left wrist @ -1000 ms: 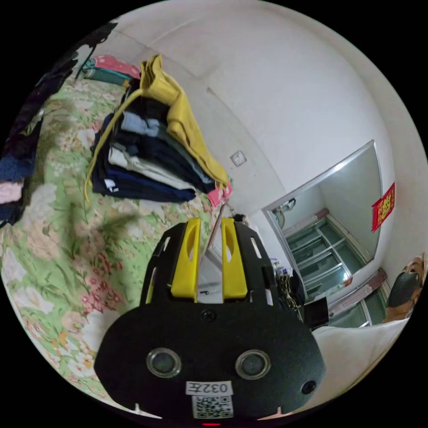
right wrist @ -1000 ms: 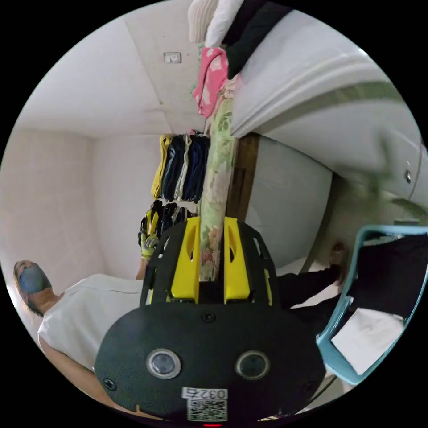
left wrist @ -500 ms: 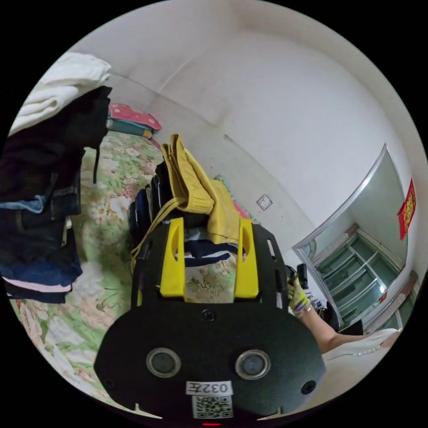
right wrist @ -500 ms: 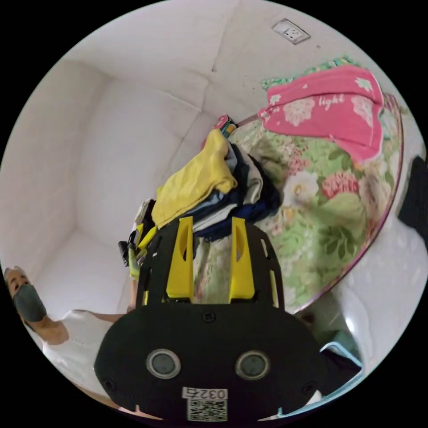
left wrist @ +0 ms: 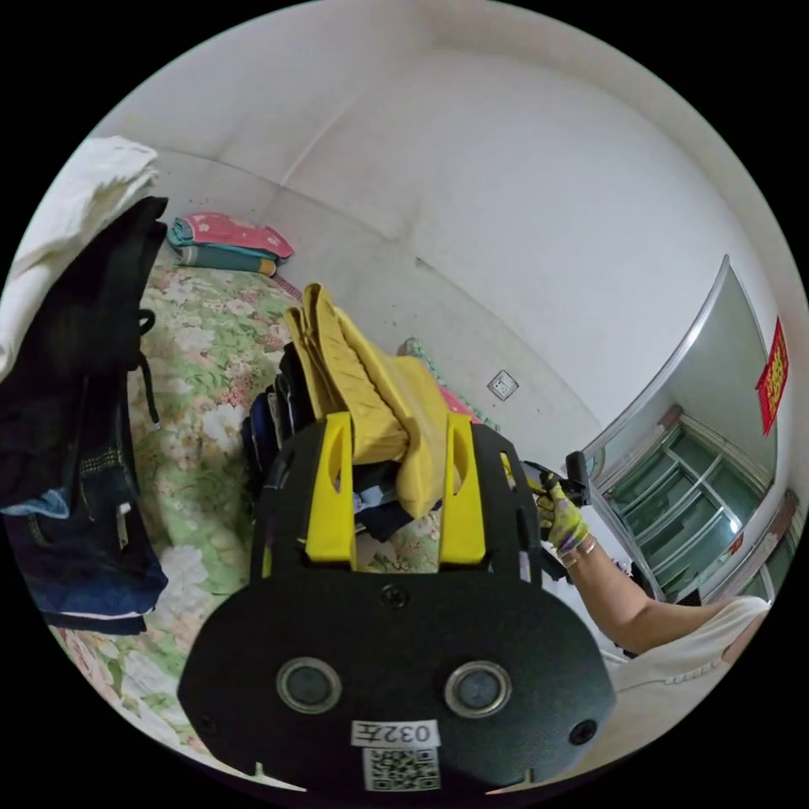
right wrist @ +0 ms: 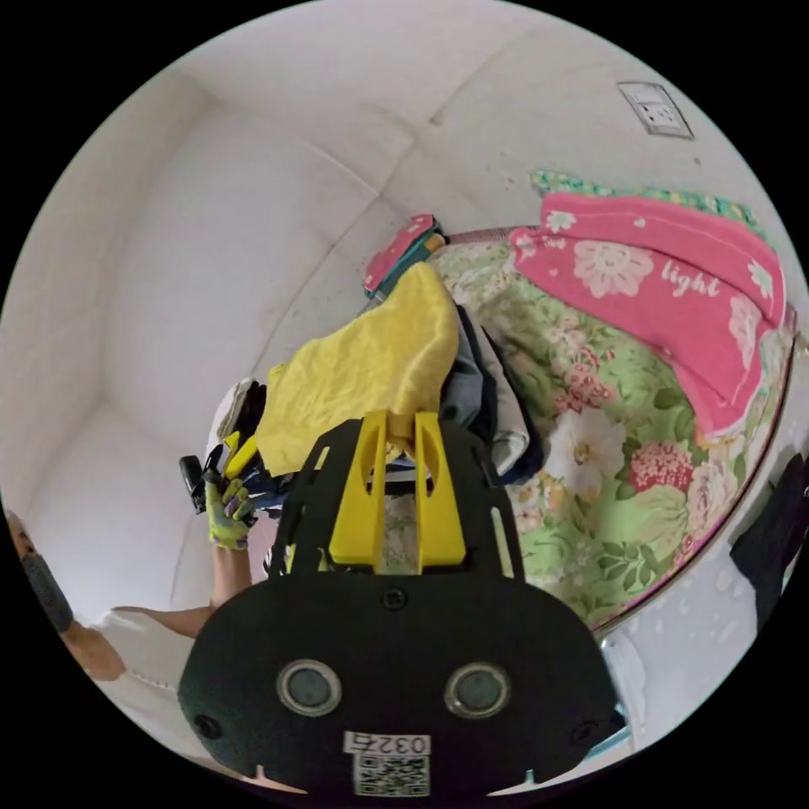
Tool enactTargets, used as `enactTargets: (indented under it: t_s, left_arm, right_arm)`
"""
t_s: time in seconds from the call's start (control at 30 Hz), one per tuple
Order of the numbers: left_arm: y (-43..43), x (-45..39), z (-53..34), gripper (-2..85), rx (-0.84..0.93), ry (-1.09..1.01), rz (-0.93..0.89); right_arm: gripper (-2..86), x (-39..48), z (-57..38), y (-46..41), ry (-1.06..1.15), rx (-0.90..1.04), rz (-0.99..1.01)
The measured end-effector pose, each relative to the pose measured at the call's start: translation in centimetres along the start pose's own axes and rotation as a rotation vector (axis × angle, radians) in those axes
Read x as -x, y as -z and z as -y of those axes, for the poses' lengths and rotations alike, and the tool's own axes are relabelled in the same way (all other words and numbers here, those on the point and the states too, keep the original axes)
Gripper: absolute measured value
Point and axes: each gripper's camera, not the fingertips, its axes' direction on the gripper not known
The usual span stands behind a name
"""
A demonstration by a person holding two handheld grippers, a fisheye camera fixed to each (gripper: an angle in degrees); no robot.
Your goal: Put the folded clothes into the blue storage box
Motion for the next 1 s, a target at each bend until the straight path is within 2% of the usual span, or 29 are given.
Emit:
enactTargets:
  t_s: [0.1,0.2,0.33,0.53,0.6,0.7,0.8,0.83,0.87,1.0]
  left_arm:
    - [-0.6,-0.9,0.7,14.0,0.055,-0.009,0.03]
    - [-1.4,-2.6,1.3,14.3,0.09,-0.049,0.076]
    - [-3.6,-6.0,2.6,10.1,0.164,-0.146,0.341]
    - [-3.8,-8.3,5.7,5.2,0.164,-0.249,0.268]
    - [-4.2,-8.0,7.0,4.5,0.189,-0.233,0.213]
    - [-2.9,-8.1,8.8,4.1,0.158,-0.225,0.027]
    - [-1.2,-9.1,9.6,4.0,0.122,-0.227,-0.242]
    - [-1.1,-9.6,9.7,4.0,0.135,-0.22,-0.382]
    - [-1.3,-10.3,9.7,4.0,0.16,-0.217,-0.501]
    - [-3.3,-13.4,8.0,3.9,0.288,-0.229,-0.727]
  right_arm:
    - [10.0,0.2,0.4,-1.5,-0.035,0.056,-0.032]
    - [8.2,-0.8,0.5,-3.5,-0.099,0.107,0.033]
    - [2.7,1.2,0.3,-4.5,-0.059,0.078,-0.008]
    - [0.0,6.6,0.5,-1.8,0.079,-0.071,0.149]
    - [-0.3,8.2,0.7,-0.8,0.118,-0.096,0.205]
    - [-0.5,9.5,0.3,2.2,0.154,-0.183,0.327]
    - [-0.6,8.9,-1.5,6.5,0.164,-0.295,0.489]
    - [-0.6,8.6,-2.6,8.4,0.179,-0.329,0.524]
    - [-0.6,8.2,-4.0,10.3,0.196,-0.352,0.538]
    - [-0.6,6.4,-9.6,15.3,0.2,-0.387,0.522]
